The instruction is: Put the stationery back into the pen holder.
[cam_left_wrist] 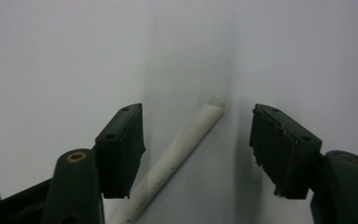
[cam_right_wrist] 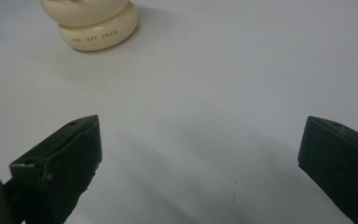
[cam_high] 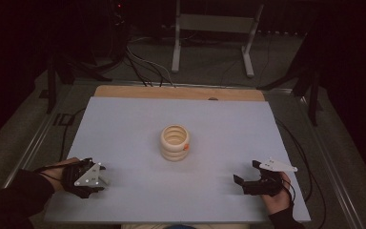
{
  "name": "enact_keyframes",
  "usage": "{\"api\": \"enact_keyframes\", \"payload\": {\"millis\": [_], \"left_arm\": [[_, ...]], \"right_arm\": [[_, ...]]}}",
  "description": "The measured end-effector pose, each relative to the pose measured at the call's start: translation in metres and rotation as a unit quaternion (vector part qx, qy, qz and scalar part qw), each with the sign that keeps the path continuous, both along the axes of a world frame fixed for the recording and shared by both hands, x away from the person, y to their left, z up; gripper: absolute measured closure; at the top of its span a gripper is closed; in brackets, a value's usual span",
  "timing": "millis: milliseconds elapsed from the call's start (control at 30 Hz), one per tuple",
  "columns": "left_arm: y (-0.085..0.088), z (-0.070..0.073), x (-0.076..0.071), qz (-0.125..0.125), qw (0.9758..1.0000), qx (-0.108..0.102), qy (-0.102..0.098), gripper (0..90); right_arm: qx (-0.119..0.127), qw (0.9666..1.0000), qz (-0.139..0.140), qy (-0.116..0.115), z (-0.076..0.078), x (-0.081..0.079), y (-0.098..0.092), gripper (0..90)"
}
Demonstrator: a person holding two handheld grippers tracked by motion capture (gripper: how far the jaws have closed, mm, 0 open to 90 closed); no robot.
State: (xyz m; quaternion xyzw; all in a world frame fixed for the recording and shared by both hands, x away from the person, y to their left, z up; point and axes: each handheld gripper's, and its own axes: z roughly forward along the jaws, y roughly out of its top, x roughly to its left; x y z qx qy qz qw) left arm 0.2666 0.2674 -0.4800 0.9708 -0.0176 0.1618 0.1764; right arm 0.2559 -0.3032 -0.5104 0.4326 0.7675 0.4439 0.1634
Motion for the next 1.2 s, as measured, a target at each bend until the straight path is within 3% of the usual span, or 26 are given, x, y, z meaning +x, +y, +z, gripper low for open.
{"api": "enact_keyframes", "payload": {"millis": [167,267,333,567,733,767,900,1033,1200], "left_arm": [[0.001,0.007,0.003,-0.027,0.9991,0.033,-0.009,45.0],[0.000,0.007,0.005,-0.043,0.9973,0.059,-0.014,49.6],[-0.002,0.005,0.007,-0.055,0.9943,0.088,-0.021,50.8],[-0.011,-0.006,0.011,-0.083,0.9859,0.141,-0.035,56.4],[-0.017,-0.012,0.015,-0.106,0.9789,0.174,-0.015,65.9],[-0.017,-0.012,0.015,-0.106,0.9789,0.174,-0.015,68.2],[-0.023,-0.012,0.020,-0.118,0.9747,0.190,0.002,76.5],[-0.026,-0.011,0.024,-0.108,0.9746,0.195,0.015,79.3],[-0.022,-0.001,0.031,-0.084,0.9835,0.160,0.013,79.6]], "right_arm": [[0.002,1.0000,0.000,0.000,0.000,0.000,0.000,0.0],[0.002,1.0000,0.001,0.001,0.000,0.000,0.000,0.0],[0.000,1.0000,0.002,0.000,0.000,0.000,0.000,0.0],[0.002,1.0000,0.001,0.001,0.000,0.000,0.000,0.0],[0.001,1.0000,0.001,0.001,0.000,0.000,0.000,0.0],[0.001,1.0000,0.001,0.001,0.000,0.000,0.000,0.0],[0.001,1.0000,0.001,0.003,-0.001,0.000,0.000,0.0],[0.001,1.0000,0.000,0.003,-0.001,0.000,0.000,0.0],[0.001,1.0000,-0.001,0.001,-0.001,0.000,-0.001,0.0]]}}
